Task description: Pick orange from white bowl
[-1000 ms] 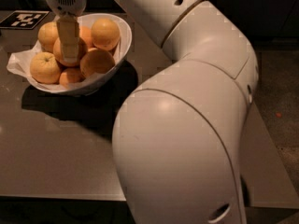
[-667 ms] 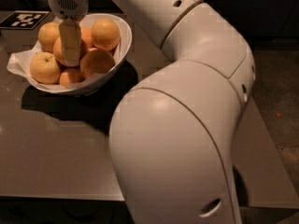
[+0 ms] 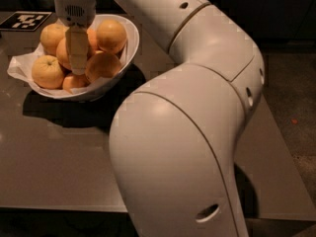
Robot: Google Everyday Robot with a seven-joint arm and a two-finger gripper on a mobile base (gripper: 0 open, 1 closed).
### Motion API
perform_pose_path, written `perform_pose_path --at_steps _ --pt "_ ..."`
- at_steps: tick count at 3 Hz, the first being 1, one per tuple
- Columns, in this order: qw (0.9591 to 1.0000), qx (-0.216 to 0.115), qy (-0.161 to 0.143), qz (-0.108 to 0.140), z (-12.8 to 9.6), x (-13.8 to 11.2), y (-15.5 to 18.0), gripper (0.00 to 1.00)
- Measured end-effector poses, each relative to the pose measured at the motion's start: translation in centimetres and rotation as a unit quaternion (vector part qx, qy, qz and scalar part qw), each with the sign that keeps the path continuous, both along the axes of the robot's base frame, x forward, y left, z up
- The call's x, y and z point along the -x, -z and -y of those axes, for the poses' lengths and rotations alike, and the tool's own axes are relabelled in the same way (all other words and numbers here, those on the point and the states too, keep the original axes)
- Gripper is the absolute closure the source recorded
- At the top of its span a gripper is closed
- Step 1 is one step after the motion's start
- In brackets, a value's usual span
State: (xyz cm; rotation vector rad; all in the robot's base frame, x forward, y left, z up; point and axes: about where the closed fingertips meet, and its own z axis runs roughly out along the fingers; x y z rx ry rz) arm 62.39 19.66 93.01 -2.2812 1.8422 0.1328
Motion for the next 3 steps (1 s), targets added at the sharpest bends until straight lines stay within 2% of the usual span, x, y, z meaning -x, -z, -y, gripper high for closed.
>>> perform_pose_path --at_steps 1,2,3 --pt "0.9998 0.009 -0.015 0.006 -0.59 0.17 0.07 0.37" --pt "0.9998 -0.006 -0.012 0.017 -1.41 -0.53 0.08 0.59" --pt "0.9998 -0.007 -0.012 0.017 -1.44 -0.56 0.09 0.82"
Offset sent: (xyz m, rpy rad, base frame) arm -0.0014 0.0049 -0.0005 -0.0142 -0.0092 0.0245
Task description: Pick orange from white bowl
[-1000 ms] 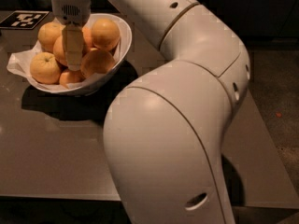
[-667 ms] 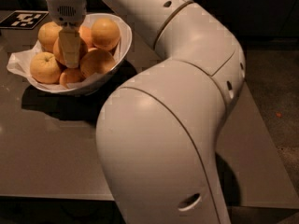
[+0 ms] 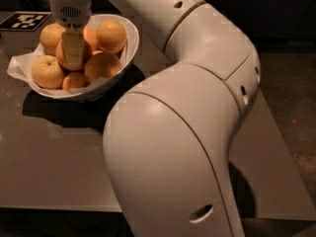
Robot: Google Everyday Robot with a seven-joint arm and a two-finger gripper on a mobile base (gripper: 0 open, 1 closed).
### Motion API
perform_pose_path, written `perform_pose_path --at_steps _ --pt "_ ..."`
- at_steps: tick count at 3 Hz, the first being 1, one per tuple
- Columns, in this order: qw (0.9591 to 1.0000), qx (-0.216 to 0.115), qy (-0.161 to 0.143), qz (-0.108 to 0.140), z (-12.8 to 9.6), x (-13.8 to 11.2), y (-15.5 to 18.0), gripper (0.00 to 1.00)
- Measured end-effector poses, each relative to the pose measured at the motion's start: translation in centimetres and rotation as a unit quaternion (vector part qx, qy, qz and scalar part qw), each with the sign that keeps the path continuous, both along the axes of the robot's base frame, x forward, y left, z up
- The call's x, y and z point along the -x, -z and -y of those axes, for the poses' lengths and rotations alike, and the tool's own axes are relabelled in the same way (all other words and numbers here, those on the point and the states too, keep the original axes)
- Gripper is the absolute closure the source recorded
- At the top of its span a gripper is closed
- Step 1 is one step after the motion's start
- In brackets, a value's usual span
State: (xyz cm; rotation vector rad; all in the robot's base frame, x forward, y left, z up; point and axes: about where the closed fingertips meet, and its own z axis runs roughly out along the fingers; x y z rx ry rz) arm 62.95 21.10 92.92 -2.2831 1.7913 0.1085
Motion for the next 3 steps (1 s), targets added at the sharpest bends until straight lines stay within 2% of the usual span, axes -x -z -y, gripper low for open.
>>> perform_pose_path --at_steps 1,2,3 --pt "0.9994 -0.025 0.003 0.023 0.7 0.7 -1.3 1.00" --pt "0.9947 -0.070 0.011 0.074 2.6 3.7 -4.8 1.00" --pt "0.9892 -0.093 -0.001 0.113 4.3 8.2 -7.5 1.00"
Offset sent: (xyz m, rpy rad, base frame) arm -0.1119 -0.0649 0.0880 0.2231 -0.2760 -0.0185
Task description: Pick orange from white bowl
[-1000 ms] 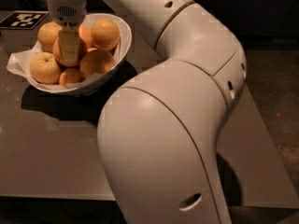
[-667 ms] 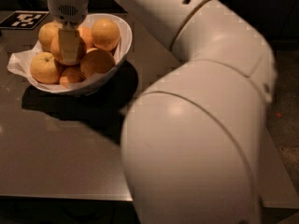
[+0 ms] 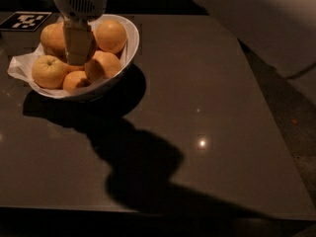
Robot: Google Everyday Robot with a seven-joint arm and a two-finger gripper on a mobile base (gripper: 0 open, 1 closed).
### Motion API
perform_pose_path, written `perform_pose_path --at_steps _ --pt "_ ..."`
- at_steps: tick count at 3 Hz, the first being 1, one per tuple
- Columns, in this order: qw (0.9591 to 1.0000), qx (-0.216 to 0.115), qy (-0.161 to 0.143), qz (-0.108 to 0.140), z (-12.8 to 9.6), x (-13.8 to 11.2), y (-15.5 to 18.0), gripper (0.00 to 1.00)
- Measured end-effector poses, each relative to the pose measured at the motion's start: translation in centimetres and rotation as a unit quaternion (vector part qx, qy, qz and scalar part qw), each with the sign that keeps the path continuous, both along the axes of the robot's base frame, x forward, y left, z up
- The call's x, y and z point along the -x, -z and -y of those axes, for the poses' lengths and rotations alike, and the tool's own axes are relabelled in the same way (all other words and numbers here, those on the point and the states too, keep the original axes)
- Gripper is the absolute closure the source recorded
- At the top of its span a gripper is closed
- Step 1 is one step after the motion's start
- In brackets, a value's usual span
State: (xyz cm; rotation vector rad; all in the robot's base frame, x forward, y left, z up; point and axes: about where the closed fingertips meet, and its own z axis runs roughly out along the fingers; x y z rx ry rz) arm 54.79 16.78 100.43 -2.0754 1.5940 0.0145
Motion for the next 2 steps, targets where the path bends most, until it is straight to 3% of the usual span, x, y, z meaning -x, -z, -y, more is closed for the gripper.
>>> perform_pose_path --at_steps 1,2 --pt "0.9995 -0.007 -0.010 0.030 1.4 4.0 -1.9 1.00" --pt "0.9986 -0.016 -0.020 0.045 2.6 7.3 -2.9 1.00"
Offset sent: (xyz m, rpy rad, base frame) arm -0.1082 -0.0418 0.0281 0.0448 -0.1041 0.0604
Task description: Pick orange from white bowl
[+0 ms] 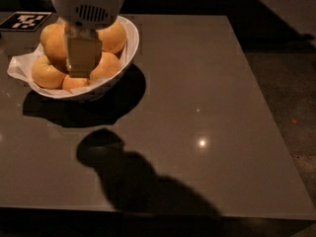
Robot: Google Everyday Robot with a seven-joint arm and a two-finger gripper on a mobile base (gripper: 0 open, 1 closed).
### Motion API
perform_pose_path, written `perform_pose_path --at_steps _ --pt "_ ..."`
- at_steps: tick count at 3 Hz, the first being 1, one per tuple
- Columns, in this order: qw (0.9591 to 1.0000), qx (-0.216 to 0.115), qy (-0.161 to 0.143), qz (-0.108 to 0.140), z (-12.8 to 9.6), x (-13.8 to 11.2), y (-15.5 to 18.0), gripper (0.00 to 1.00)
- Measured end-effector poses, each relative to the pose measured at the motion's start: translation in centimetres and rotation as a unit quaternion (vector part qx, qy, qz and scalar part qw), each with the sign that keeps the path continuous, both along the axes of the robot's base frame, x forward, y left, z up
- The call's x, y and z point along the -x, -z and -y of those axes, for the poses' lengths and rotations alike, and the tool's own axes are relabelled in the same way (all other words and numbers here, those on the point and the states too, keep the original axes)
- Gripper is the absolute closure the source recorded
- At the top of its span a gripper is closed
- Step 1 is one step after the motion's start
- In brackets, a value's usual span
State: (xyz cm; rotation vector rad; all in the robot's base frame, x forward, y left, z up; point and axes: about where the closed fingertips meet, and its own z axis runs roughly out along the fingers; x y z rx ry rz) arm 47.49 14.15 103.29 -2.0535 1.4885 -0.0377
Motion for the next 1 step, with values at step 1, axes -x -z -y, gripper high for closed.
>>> perform_pose_path --at_steps 1 --pt "0.9999 -0.006 -0.002 0.008 1.05 2.96 -0.41 1.00"
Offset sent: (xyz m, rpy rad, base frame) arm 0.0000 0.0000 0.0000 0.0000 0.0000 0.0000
